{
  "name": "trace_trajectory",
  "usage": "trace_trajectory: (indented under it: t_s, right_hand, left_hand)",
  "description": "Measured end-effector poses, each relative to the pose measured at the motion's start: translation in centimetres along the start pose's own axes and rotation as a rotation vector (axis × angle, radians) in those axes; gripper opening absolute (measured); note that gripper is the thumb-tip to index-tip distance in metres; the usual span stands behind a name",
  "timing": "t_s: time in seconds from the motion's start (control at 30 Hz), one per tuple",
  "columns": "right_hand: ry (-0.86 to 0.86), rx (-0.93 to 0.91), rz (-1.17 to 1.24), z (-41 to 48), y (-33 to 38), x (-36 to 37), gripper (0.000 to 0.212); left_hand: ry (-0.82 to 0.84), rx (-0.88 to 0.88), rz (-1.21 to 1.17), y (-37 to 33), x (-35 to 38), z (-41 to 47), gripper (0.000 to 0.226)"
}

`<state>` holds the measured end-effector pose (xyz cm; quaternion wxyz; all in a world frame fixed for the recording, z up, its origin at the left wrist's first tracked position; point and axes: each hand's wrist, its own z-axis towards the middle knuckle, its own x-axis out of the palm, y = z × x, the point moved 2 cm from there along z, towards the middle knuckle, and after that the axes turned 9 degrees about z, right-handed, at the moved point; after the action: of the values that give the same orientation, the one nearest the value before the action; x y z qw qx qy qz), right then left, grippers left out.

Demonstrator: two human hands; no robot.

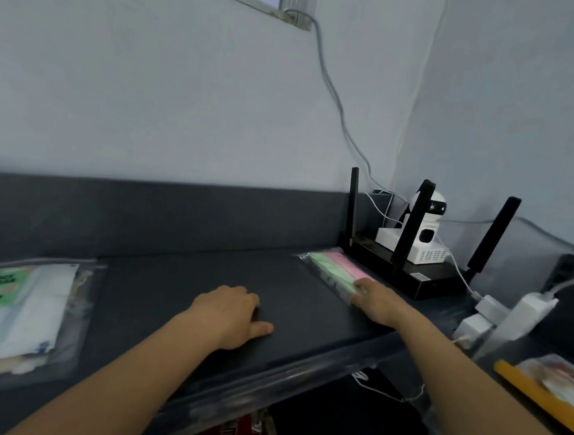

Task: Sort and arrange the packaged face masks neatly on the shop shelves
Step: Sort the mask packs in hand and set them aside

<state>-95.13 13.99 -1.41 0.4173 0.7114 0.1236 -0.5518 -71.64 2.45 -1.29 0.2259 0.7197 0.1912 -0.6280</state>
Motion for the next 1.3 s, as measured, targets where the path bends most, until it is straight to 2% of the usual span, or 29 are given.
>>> trace_trajectory:
  t_s: [0.07, 0.17, 0.27, 0.33, 0.47, 0.6, 0.83, 1.13, 1.23, 1.3]
  right_hand:
    - [-0.022, -0.004, 0.004, 0.5, -0.5, -0.2, 0.054]
    - [-0.104, -0.051, -0.009, 0.9, -0.2, -0.2, 0.056]
    - [-0.228, -0.245, 0.066, 0.4, 2.4, 0.6, 0.054]
    - [-0.227, -0.397, 0.170, -0.6, 5.1, 1.5, 0.051]
    - [-0.152, -0.617, 0.296, -3.7, 11.3, 3.9, 0.050]
    - [-0.059, -0.799, 0.409, -7.7, 18.4, 5.8, 0.050]
    - [0.121, -1.009, 0.492, -16.3, 30.8, 10.6, 0.048]
    - [0.250, -1.147, 0.424, -26.4, 46.3, 19.4, 0.049]
    - [0.320, -1.162, 0.401, -29.8, 50.7, 22.7, 0.054]
    - [0.402, -1.185, 0.337, -31.9, 52.8, 25.1, 0.065]
  left_hand:
    - [-0.074, -0.075, -0.040, 0.3, 0.1, -0.7, 0.060]
    - [-0.338, -0.254, -0.015, 1.2, -0.2, -2.5, 0.057]
    - [-0.489, -0.382, 0.038, 2.3, -0.6, -5.4, 0.055]
    - [-0.534, -0.444, 0.097, 3.5, -0.7, -7.9, 0.052]
    - [-0.568, -0.591, 0.164, 7.0, -0.7, -14.3, 0.048]
    - [-0.552, -0.719, 0.136, 10.9, 0.0, -21.4, 0.043]
    - [-0.599, -0.879, 0.096, 16.6, 2.6, -32.7, 0.041]
    - [-0.602, -0.999, 0.100, 27.6, 5.4, -46.2, 0.043]
    - [-0.599, -0.999, 0.100, 31.2, 6.8, -49.9, 0.044]
    - [-0.582, -1.009, 0.082, 33.1, 7.9, -51.9, 0.044]
